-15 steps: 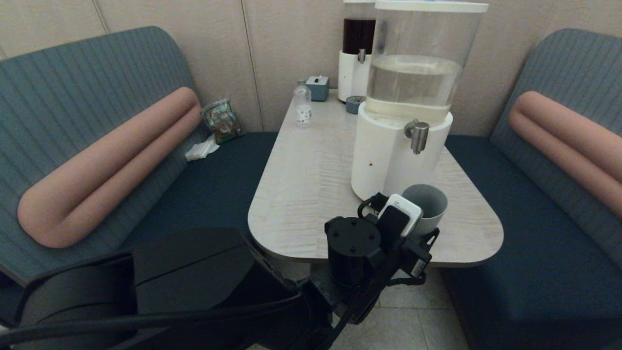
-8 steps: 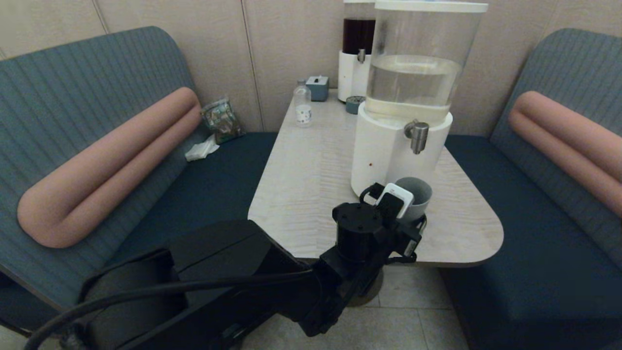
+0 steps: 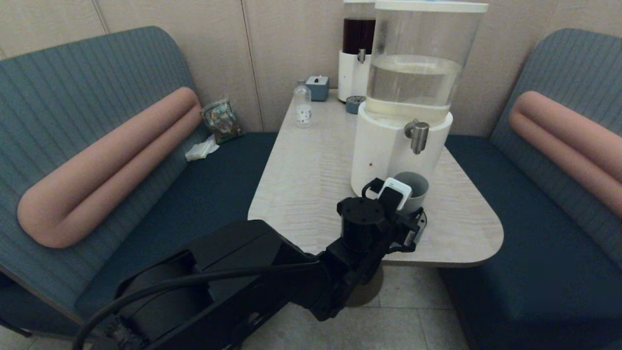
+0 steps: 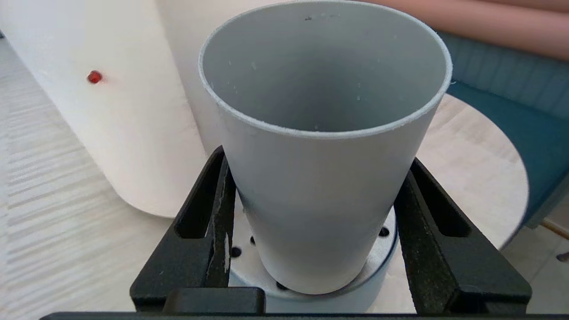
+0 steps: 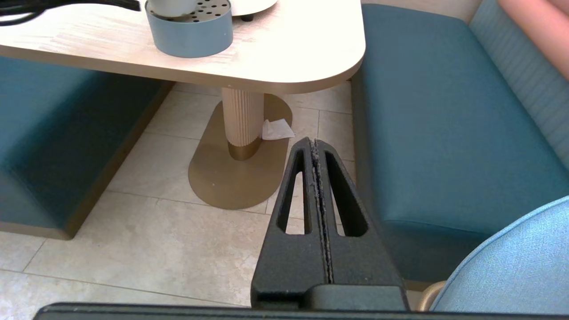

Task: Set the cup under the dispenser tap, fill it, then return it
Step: Place it under the water dispenser

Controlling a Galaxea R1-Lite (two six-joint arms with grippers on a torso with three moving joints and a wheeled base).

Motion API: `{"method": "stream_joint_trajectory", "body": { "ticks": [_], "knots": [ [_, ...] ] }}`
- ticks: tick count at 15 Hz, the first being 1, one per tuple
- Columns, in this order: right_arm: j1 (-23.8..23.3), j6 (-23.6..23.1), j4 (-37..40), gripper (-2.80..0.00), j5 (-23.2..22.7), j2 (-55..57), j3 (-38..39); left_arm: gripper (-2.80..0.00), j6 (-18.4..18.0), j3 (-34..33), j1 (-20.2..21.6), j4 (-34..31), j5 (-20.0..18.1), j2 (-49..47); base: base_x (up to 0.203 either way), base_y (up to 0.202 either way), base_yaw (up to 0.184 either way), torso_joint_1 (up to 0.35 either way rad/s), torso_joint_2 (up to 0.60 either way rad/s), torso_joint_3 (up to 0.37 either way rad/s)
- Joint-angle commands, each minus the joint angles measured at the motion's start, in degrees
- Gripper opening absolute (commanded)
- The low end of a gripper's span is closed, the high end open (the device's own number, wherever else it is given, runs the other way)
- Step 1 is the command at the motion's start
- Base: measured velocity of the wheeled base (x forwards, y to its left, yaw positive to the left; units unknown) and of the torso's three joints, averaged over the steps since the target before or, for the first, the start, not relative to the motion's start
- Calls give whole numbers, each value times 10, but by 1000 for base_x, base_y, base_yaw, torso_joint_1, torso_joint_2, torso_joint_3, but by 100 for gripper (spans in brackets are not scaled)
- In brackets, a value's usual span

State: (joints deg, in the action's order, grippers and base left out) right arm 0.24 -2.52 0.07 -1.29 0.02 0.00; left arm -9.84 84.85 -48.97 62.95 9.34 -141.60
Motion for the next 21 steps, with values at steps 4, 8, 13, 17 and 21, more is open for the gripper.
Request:
{"method": "stream_joint_trajectory", "body": {
  "ticks": [4,8,13,17,21],
  "knots": [
    [0,0,0,-280,0,-2,0,-280,-8,62,14,1,1,-40,0,0,0,0,0,0],
    [0,0,0,-280,0,-2,0,-280,-8,62,19,-15,0,-41,0,0,0,0,0,0],
    [0,0,0,-280,0,-2,0,-280,-8,81,19,-42,0,-41,0,0,0,0,0,0],
    [0,0,0,-280,0,-2,0,-280,-9,79,19,-41,1,-39,0,0,0,0,0,0],
    [0,0,0,-280,0,-2,0,-280,-8,62,19,-38,1,-22,0,0,0,0,0,0]
  ]
}}
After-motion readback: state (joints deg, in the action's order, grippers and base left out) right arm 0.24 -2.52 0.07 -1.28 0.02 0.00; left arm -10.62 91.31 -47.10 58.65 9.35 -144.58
